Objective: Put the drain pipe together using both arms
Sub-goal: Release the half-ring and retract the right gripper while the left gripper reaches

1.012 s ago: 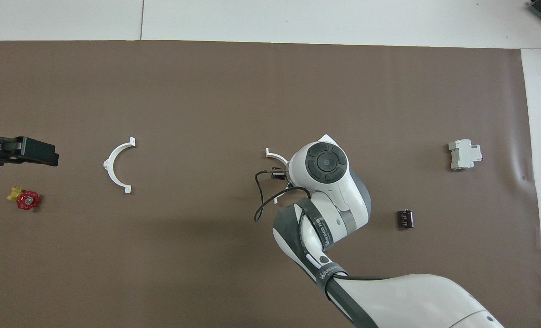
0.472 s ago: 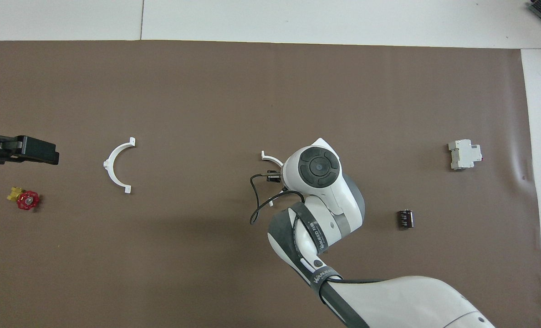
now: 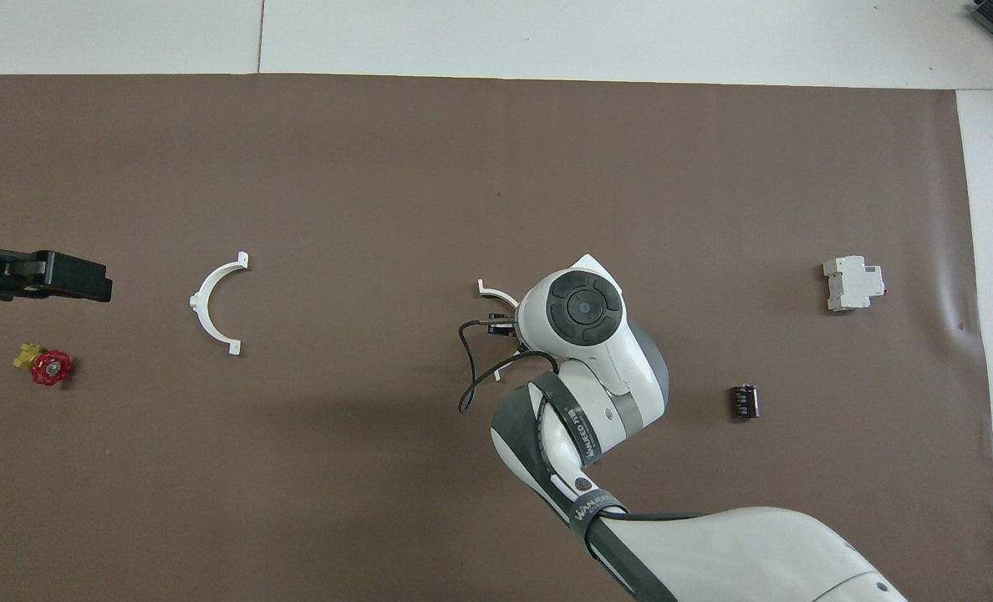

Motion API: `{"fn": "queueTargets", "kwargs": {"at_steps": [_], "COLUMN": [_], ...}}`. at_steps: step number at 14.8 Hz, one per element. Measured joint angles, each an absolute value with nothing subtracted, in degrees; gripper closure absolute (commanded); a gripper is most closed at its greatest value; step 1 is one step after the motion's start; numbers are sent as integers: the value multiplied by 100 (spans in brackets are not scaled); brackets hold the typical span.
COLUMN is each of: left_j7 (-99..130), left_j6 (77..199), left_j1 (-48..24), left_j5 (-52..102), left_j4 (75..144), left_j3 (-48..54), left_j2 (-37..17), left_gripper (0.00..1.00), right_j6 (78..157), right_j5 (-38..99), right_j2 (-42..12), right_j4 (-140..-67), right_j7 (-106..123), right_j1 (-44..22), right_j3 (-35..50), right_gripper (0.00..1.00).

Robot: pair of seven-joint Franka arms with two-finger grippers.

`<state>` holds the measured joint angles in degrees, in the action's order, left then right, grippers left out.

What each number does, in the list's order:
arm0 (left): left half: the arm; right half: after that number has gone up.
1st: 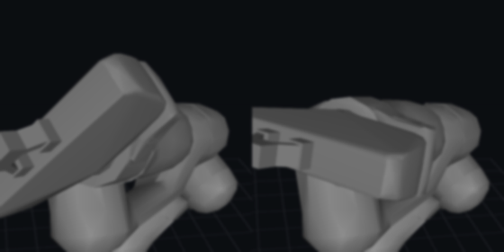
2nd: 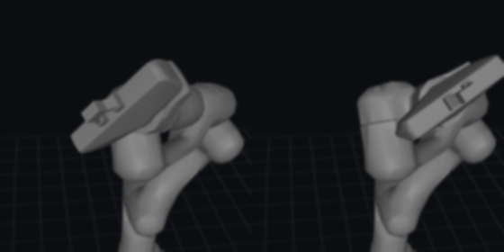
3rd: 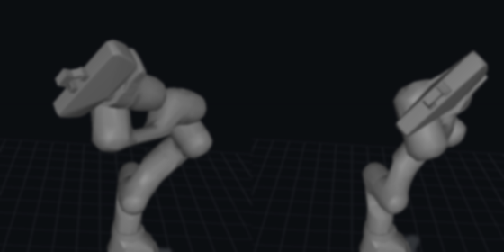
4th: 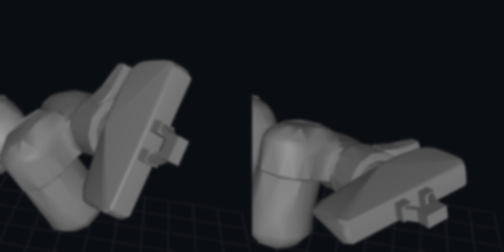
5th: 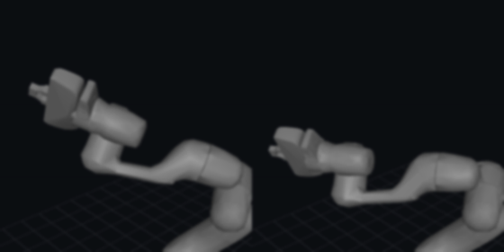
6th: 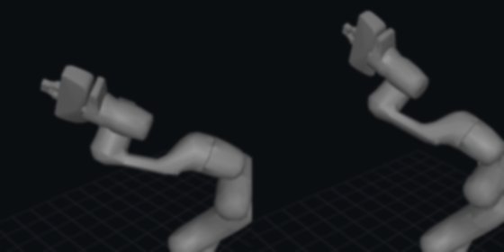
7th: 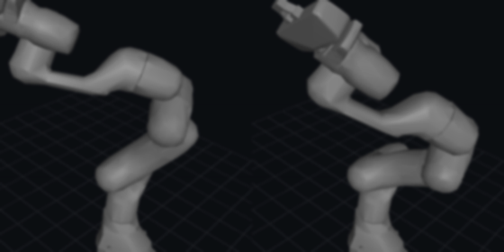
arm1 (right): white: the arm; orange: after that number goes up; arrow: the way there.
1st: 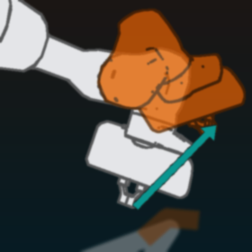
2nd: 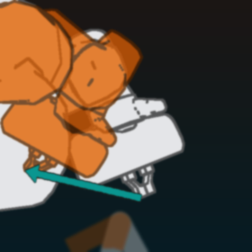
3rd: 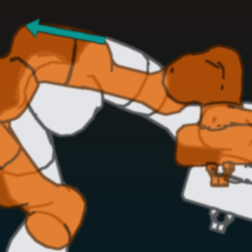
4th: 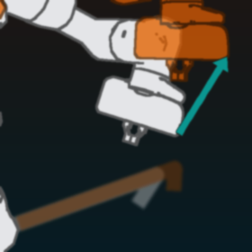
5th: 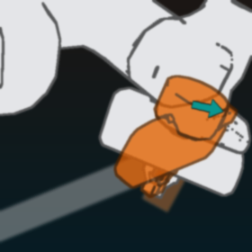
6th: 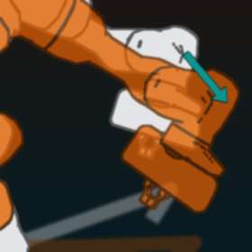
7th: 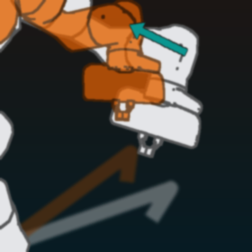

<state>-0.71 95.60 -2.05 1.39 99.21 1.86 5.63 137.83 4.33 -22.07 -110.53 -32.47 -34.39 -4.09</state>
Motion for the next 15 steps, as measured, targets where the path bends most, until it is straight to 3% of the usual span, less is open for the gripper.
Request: {"fn": "queueTargets", "kwargs": {"at_steps": [3,8,11,15], "left_j7": [-71,-71,-68,-73], "left_j6": [10243,11775,12735,13674], "left_j1": [-205,-205,-167,9], "left_j5": [139,139,139,139], "left_j4": [10460,11633,12249,12703], "left_j3": [186,187,172,160], "left_j2": [752,893,705,157], "left_gripper": [0,0,0,0], "right_j6": [13536,11959,11345,11080], "right_j5": [328,316,313,288], "right_j2": [-1789,-737,-481,-282], "right_j4": [-10981,-10963,-10973,-10933], "right_j7": [-3006,-1481,-798,-94], "right_j1": [-2905,-1412,-702,28], "right_j3": [-463,-491,-499,-505], "right_gripper": [0,0,0,0]}}
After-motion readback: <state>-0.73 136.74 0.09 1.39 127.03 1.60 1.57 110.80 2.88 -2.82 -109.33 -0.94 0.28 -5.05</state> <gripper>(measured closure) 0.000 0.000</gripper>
